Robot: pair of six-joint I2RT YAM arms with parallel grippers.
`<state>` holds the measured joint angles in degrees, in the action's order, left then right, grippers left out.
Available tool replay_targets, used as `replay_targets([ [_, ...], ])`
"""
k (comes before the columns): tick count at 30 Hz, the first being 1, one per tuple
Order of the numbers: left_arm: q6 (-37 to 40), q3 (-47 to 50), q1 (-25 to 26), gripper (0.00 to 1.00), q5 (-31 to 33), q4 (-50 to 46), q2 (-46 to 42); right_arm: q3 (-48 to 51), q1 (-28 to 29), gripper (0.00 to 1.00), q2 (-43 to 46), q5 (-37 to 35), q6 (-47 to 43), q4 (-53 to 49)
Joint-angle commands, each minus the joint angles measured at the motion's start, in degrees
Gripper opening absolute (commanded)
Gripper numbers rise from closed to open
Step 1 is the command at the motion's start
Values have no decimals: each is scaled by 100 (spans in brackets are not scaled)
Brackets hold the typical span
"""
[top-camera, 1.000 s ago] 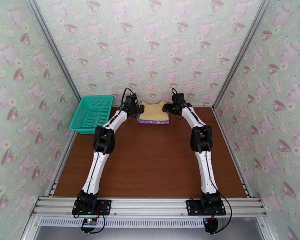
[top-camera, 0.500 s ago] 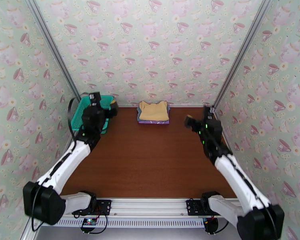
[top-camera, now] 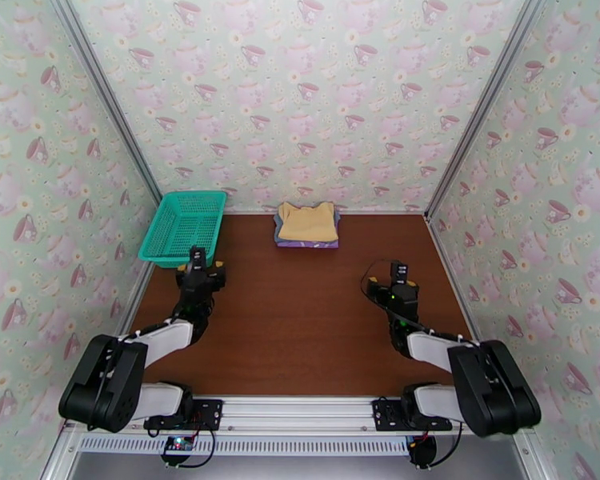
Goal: Fold and stack the mixed laundry pile
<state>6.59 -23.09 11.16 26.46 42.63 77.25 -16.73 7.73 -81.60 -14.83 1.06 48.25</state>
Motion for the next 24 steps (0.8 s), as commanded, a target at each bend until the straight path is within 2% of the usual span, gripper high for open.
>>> replay_targets([
  [1,88,368,-79,94,-83,401,-95,51,-199,100,-1094,469,-183,2151],
  [2,13,493,-93,95,5,607,97,-100,-235,100,-721,576,-130,1167],
  [3,187,571,82,96,573,1070,243,-360,-318,100,-532,782,-76,456],
  [4,312,638,150,95,361,1230,279,-473,-350,100,-781,952,-112,714],
  [5,326,700,101,94,-144,1442,403,-539,-390,100,-727,1000,-79,406],
  [6,389,703,39,94,-381,1715,703,-622,-448,100,-681,1030,-16,190],
  [7,451,605,11,96,-160,2172,1136,-603,-496,100,-732,1113,22,326],
  [8,304,556,-62,98,-53,2132,1133,-620,-510,100,-696,1128,26,224],
  [10,-360,376,-611,95,-1032,908,813,-604,-509,100,-725,1123,26,293],
  [11,-469,398,-841,91,-1216,1455,1205,-619,-505,100,-698,1129,26,244],
  [12,-410,470,-846,94,-1151,2040,1393,-618,-509,100,-696,1129,19,243],
  [13,-519,293,-870,95,-1305,1123,1080,-615,-505,100,-713,1122,23,274],
  [14,-568,209,-907,95,-1340,812,1030,-612,-509,100,-700,1113,8,248],
  [16,-488,355,-897,96,-1329,1397,1203,-623,-509,100,-700,1113,16,247],
  [18,-522,342,-895,100,-1288,1306,1168,-621,-509,100,-699,1113,11,242],
  [24,-501,344,-878,100,-1213,1356,1174,-622,-509,100,-703,1108,8,238],
])
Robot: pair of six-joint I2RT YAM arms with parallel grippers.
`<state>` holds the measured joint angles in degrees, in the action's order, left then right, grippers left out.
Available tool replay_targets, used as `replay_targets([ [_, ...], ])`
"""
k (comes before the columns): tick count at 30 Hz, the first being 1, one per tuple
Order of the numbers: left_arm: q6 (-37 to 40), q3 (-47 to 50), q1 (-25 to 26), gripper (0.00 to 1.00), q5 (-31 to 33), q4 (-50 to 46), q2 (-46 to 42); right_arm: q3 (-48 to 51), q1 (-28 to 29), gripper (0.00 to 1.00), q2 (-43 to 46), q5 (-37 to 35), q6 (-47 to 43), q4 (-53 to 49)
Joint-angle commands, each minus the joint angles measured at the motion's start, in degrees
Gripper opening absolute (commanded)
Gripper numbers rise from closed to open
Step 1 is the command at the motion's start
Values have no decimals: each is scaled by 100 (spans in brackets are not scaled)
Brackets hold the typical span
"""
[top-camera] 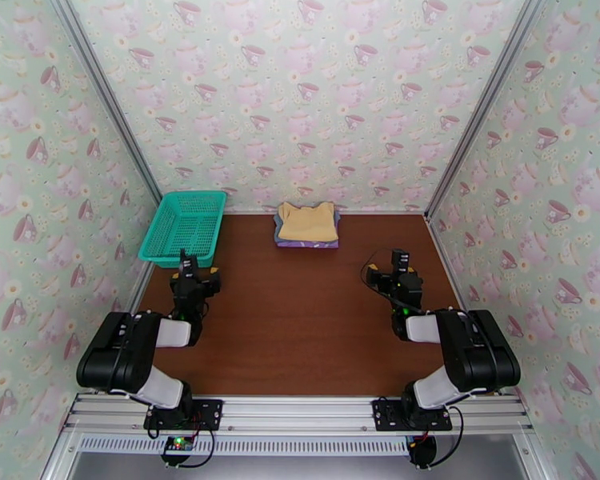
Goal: Fold and stack the mixed laundry pile
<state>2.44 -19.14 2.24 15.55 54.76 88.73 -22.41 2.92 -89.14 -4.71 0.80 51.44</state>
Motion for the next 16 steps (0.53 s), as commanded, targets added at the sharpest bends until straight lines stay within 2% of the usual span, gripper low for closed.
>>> replay_targets([
  [1,-86,-48,14,100,-123,142,30,-59,-28,100,55,96,30,-82],
  [16,-78,-42,34,100,-87,140,39,-66,-28,100,46,106,41,-108],
])
